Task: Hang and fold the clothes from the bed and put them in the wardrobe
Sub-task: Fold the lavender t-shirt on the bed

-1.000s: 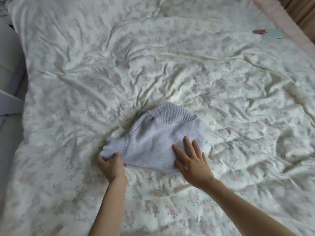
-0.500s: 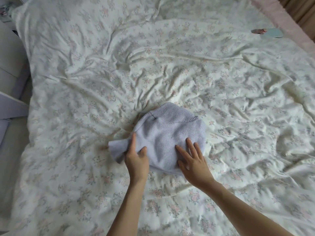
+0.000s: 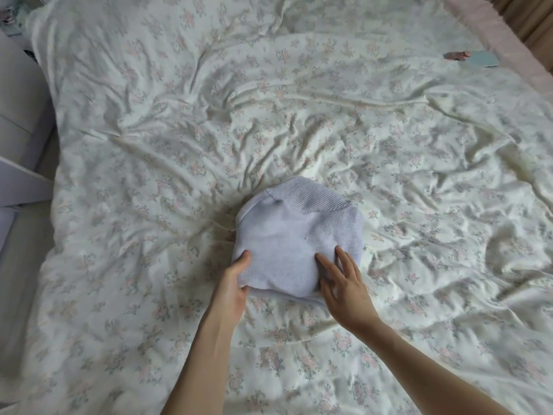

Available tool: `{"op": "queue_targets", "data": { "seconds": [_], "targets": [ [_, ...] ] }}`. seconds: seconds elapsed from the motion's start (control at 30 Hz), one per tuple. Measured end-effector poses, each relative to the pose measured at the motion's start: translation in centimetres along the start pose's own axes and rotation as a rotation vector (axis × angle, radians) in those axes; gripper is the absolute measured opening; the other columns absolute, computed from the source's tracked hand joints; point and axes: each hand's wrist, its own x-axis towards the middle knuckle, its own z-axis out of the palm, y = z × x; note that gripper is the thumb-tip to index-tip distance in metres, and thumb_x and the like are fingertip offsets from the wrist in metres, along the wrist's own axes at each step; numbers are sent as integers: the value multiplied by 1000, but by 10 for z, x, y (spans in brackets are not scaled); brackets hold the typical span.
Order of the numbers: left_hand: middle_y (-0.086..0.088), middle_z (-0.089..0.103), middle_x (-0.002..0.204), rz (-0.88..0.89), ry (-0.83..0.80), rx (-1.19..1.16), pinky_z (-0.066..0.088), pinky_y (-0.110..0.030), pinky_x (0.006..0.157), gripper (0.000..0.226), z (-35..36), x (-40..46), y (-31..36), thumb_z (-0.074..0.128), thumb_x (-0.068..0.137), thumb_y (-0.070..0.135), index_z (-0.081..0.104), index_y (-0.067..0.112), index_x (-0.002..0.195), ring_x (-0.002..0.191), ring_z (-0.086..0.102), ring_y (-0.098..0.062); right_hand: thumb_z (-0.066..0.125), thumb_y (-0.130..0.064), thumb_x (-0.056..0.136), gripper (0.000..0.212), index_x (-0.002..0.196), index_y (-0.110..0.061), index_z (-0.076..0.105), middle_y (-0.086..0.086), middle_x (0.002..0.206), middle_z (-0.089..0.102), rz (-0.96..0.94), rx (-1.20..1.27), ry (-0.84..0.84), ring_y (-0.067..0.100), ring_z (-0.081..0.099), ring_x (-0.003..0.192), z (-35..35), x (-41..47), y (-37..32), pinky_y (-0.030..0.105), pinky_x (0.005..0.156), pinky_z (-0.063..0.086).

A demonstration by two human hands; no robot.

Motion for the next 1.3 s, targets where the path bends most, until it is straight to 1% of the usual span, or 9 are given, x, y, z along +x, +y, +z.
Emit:
{"op": "queue_targets", "data": {
  "seconds": [0.13, 0.27, 0.4, 0.5, 0.67, 0.77, 1.0, 1.13, 1.3],
  "targets": [
    [-6, 63, 98, -135, 356, 245, 48, -26, 65, 31, -10, 15, -11, 57, 93, 35, 56, 8, 108, 83, 60, -19, 18, -49, 87, 60, 144, -35, 33, 8, 157, 17, -32, -132, 14, 30, 11, 145, 0, -1, -5, 55, 112, 25],
    [-14, 56, 119, 272, 699, 1049, 45, -46, 90, 41, -14, 16, -10, 63, 85, 26, 48, 12, 120, 105, 52, -33, 31, -38, 87, 53, 139, -27, 37, 17, 148, 34, -98, -381, 122, 39, 31, 136, -10, 14, -9, 71, 95, 29],
    [-10, 45, 141, 1038, 405, 1547, 39, -55, 96, 54, 4, 30, -11, 52, 84, 20, 42, 25, 137, 130, 39, -35, 30, -44, 87, 55, 140, -33, 35, 10, 150, 33, -149, -489, 121, 38, 27, 138, -15, 57, -25, 76, 93, 22],
    [-7, 35, 150, 858, 228, 1805, 28, -62, 104, 56, 11, 59, -18, 32, 89, 49, 33, 34, 143, 139, 28, -36, 6, -55, 88, 62, 148, -41, 11, 2, 159, 0, -119, -506, 10, 33, -8, 145, -6, 85, -30, 76, 101, 1],
    [5, -9, 159, 521, 281, 1771, 3, -55, 115, 60, 7, 98, -20, 18, 93, 62, 0, 45, 147, 145, -8, -31, 0, -58, 88, 60, 146, -44, -6, -2, 157, -18, -114, -517, -39, 26, -24, 142, 8, 100, -16, 72, 102, -9],
    [-7, -4, 160, 569, 333, 1616, 17, -52, 113, 69, 11, 85, -19, 35, 91, 60, 5, 40, 149, 143, 11, -37, 24, -48, 90, 59, 147, -32, 25, 9, 158, 12, -50, -327, 141, 26, 2, 144, 8, 83, -13, 72, 102, 15],
    [-19, 30, 144, 616, 472, 1437, 34, -46, 99, 93, 20, 70, -11, 68, 74, 56, 21, 27, 149, 124, 36, -39, 48, -58, 86, 79, 149, -38, 4, 9, 156, 1, 326, 46, 169, 37, 27, 135, 3, 37, -10, 46, 96, 45],
    [-22, 40, 127, 470, 567, 1352, 39, -44, 87, 101, 30, 68, -11, 75, 67, 55, 22, 25, 148, 114, 41, -40, 60, -46, 84, 83, 148, -38, 8, 11, 146, 17, 357, 94, 239, 35, 41, 120, 0, 47, -21, 40, 84, 47],
    [-20, 45, 136, 207, 455, 1208, 41, -44, 98, 113, 17, 87, 2, 81, 57, 57, 20, 14, 143, 122, 46, -36, 65, -47, 81, 93, 147, -30, 2, 13, 135, 38, 556, 337, 200, 33, 53, 111, -5, 45, -21, 36, 80, 43]
  ]
}}
